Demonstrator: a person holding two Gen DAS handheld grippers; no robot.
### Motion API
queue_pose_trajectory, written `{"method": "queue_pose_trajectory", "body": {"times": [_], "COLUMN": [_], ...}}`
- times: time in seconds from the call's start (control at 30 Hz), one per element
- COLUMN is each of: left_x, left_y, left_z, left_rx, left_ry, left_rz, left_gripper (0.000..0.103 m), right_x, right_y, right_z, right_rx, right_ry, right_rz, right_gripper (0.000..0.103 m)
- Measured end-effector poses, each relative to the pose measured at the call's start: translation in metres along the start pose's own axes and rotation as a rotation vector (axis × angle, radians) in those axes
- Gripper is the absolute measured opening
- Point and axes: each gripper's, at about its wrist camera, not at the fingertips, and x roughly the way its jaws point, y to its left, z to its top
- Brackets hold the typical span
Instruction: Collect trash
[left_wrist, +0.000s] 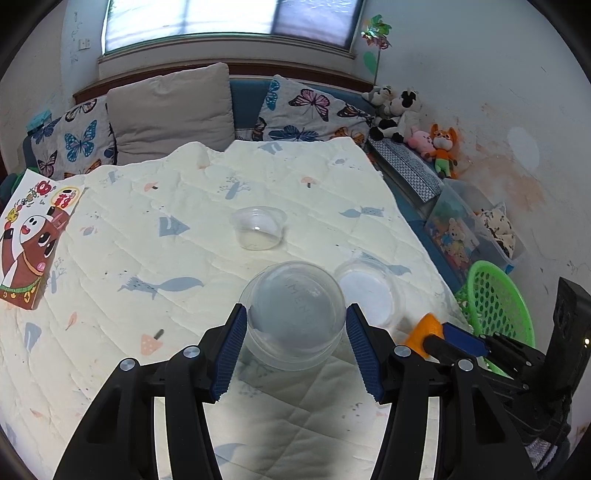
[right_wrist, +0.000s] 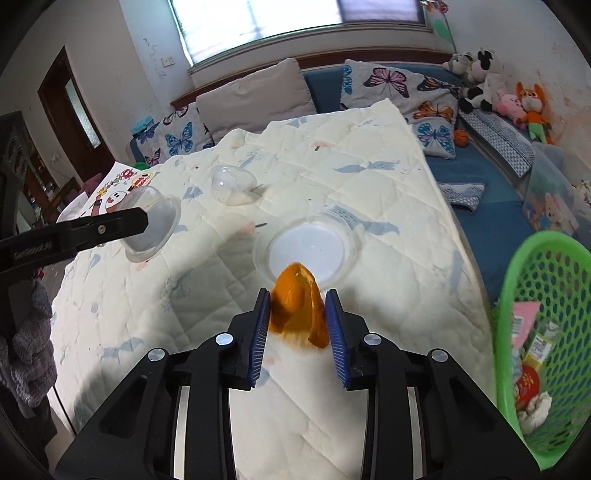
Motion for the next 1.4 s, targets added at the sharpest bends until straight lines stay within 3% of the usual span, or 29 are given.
{"method": "queue_pose_trajectory", "body": {"times": [0.17,0.33,0.37,0.5,0.63,0.87,1.03,1.1,1.4], "left_x": [-0.001,-0.002,-0.001,-0.001,0.000,0.003,0.005,0.005,0.007], "left_y": [-0.023,-0.047,-0.049,-0.058,-0.058,-0.050,-0.041,-0.039,-0.045], "left_z": [-0.002,-0.006,-0.007,-0.009,-0.011,-0.013,-0.014,-0.014,-0.015], "left_rx": [0.034,0.066,0.071,0.090,0.093,0.080,0.064,0.060,0.068], "left_ry": [0.002,0.002,0.003,0.006,0.010,0.017,0.022,0.023,0.026], "left_rz": [-0.020,-0.040,-0.042,-0.044,-0.039,-0.037,-0.033,-0.032,-0.042], "left_gripper": [0.054,0.054,0.054,0.054,0.054,0.054,0.054,0.054,0.054], "right_x": [-0.020,-0.030,-0.031,-0.034,-0.031,-0.009,0.006,0.012,0.004], "right_y": [-0.013,-0.029,-0.031,-0.040,-0.039,-0.017,-0.013,-0.013,-0.014], "right_z": [-0.013,-0.028,-0.030,-0.041,-0.048,-0.053,-0.052,-0.052,-0.055], "right_rx": [0.017,0.055,0.063,0.091,0.101,0.023,0.019,0.027,0.004], "right_ry": [-0.010,-0.001,0.003,0.000,0.007,0.051,0.067,0.081,0.071], "right_rz": [-0.016,-0.016,-0.013,-0.018,0.013,-0.041,-0.088,-0.096,-0.114], "right_gripper": [0.023,0.025,0.029,0.061,0.068,0.072,0.072,0.061,0.039]}}
